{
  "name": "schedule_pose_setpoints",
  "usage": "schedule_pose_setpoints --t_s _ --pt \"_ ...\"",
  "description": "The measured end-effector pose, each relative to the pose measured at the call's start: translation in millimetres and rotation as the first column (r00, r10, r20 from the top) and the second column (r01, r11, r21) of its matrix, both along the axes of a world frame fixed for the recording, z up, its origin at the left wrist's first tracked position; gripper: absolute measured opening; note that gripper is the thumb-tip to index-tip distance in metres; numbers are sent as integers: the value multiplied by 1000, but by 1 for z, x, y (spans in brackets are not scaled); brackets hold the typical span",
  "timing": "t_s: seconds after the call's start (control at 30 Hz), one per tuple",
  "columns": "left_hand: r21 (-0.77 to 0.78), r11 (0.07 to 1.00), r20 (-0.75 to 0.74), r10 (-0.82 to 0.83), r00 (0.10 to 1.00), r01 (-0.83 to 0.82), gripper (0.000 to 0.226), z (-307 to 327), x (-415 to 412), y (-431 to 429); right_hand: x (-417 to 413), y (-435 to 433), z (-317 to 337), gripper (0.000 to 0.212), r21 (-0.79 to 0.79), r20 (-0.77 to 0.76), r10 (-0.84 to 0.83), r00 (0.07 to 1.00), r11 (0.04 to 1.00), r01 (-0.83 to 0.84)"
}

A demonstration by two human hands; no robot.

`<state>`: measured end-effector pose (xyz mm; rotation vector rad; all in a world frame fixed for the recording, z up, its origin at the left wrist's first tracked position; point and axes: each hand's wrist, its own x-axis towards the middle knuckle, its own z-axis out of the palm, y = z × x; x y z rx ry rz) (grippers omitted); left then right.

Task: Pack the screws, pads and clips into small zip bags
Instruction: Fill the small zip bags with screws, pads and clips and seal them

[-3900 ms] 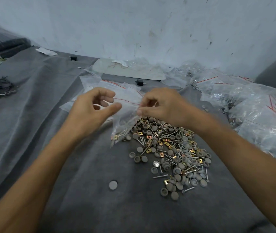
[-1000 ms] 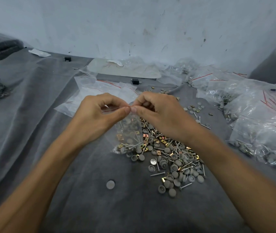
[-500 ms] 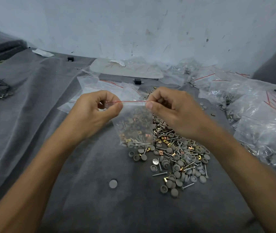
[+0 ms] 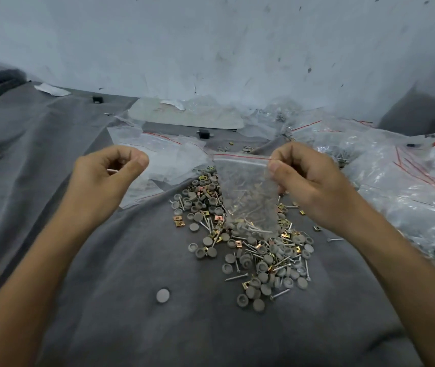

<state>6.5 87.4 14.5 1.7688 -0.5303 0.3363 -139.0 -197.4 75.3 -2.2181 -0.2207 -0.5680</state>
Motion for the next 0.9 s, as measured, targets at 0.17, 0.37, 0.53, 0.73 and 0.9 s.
schedule_pose_setpoints --t_s 0.17,0.37,0.53,0.73,0.9 --pt "-11 999 -3 -41 999 41 6 -4 4 -5 -6 -4 0 15 -109 26 -70 997 991 73" --pt "-11 1000 5 -10 1000 10 7 -11 10 2 -22 -20 3 13 -66 44 -139 989 988 142" --pt "1 1000 -17 9 1000 -9 29 -21 22 7 -36 -64 11 14 282 77 -331 941 912 297" --pt "59 994 -66 95 993 -91 52 -50 53 19 -48 -184 -4 9 723 -242 -588 772 421 548" --pt "62 997 -108 61 992 -54 52 -68 76 16 -67 -226 -54 54 673 -445 -679 583 177 719"
